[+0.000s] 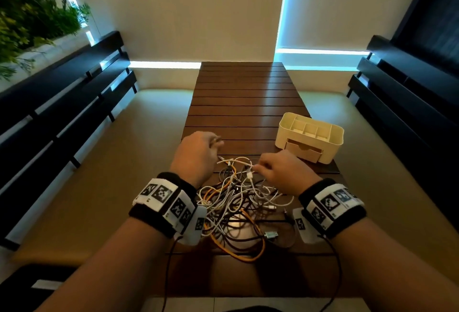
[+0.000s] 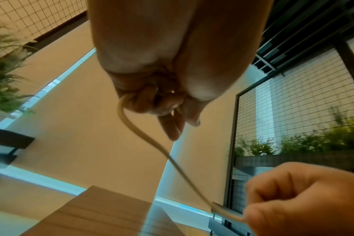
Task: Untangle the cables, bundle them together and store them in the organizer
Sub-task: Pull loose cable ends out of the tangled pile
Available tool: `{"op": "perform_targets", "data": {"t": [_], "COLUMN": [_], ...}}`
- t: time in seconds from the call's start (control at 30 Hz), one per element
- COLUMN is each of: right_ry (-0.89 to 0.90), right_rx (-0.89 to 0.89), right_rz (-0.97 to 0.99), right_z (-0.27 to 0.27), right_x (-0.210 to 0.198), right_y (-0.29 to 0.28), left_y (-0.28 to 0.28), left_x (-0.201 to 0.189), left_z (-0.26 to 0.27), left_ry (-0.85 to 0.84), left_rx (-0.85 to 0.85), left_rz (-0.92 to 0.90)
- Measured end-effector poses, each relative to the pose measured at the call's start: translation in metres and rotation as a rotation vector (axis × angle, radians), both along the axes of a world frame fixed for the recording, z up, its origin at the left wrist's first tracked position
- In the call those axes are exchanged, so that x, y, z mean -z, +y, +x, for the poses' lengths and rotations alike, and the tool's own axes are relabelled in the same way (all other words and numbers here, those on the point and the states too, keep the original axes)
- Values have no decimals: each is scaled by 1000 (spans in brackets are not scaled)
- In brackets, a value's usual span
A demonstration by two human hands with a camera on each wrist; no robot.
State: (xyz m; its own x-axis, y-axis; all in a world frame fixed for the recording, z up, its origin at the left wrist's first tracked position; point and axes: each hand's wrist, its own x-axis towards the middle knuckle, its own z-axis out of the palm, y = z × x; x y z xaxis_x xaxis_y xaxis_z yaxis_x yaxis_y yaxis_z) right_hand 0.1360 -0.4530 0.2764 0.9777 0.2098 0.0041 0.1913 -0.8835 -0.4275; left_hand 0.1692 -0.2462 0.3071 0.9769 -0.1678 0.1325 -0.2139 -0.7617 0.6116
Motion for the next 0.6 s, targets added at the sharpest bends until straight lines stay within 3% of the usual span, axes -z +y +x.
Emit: {"op": "perform_targets", "data": {"t": [0.13, 0.33, 0.43, 0.6], "right_ry": [-133, -286, -285, -183], "right_rx": [-57, -81, -58, 29], "right_rz": [-78, 165, 293, 511], "right_z": [3, 5, 1, -4], "right_x": [-4, -27, -26, -1], "right_y": [9, 10, 8, 6], "left_y": [-16, -18, -16, -3], "left_x": [-4, 12, 2, -38], "left_z": [-7, -9, -10, -7], "left_ry": [-93, 57, -34, -237], "left_rx": [119, 214, 242, 155], "left_rz": [3, -127, -147, -443]}}
